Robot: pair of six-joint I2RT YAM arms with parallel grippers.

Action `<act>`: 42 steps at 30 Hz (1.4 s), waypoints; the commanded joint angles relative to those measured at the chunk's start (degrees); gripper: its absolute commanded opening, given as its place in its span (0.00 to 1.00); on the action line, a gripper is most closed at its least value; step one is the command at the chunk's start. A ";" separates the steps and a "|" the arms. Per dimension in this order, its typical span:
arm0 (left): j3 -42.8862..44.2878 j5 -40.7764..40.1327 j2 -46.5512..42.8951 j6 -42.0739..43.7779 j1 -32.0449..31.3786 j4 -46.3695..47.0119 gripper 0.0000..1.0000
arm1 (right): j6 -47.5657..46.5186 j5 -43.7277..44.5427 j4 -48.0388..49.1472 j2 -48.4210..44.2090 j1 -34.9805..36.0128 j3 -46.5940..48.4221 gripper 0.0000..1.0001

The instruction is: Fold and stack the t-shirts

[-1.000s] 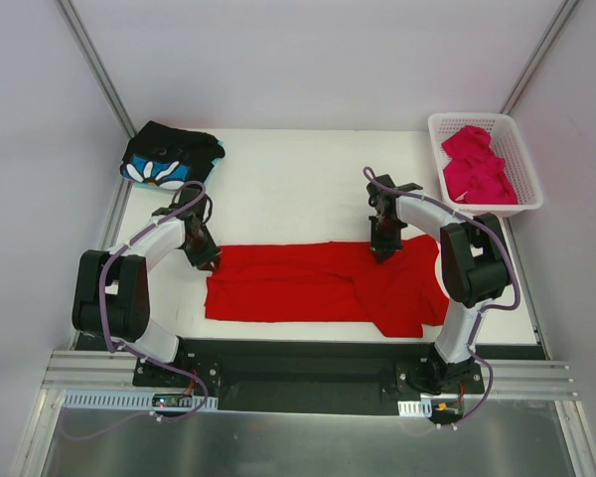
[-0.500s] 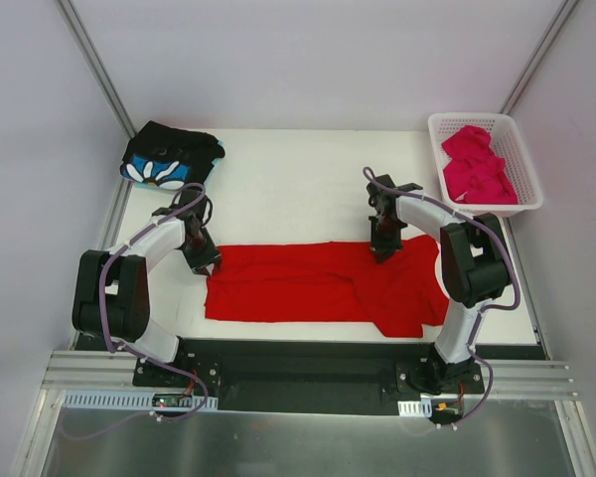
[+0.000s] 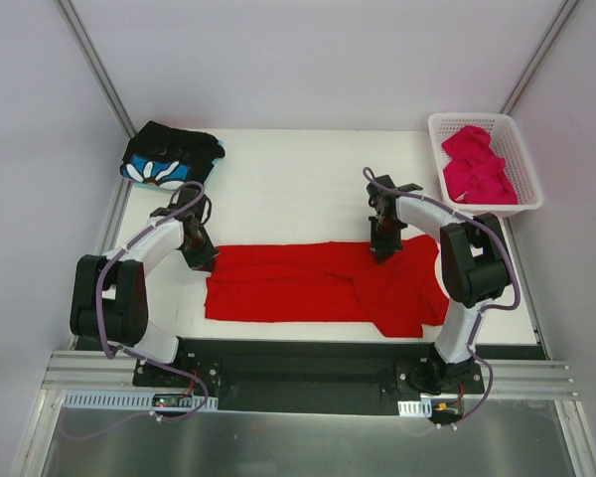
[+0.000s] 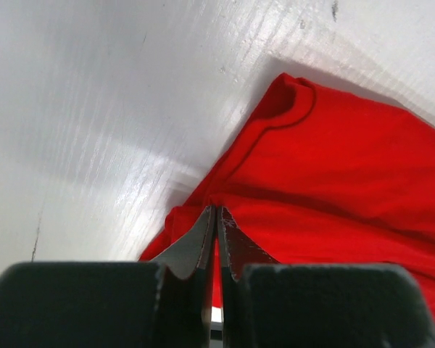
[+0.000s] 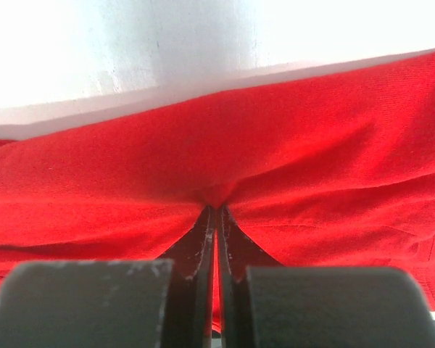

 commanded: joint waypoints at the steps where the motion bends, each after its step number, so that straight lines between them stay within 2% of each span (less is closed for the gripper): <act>1: 0.75 -2.86 -5.43 1.93 0.06 -3.96 0.00 | -0.48 -0.40 -0.37 -1.77 -0.10 -0.79 0.01; 8: -0.57 -3.48 -12.02 2.64 0.06 -7.30 0.00 | -0.92 -0.39 0.16 -1.60 -0.01 -1.32 0.01; 15: -2.50 1.87 -17.48 1.59 -0.11 -8.45 0.00 | -1.18 -0.66 0.07 -1.33 -0.10 -0.97 0.01; 25: -9.01 1.80 -22.66 0.00 -4.15 -9.07 0.00 | -1.44 -0.48 0.60 -0.81 0.25 -2.37 0.01; 42: -2.42 -3.91 -23.37 0.35 -6.09 -15.48 0.00 | -1.80 -0.48 0.07 -0.81 0.69 -1.85 0.01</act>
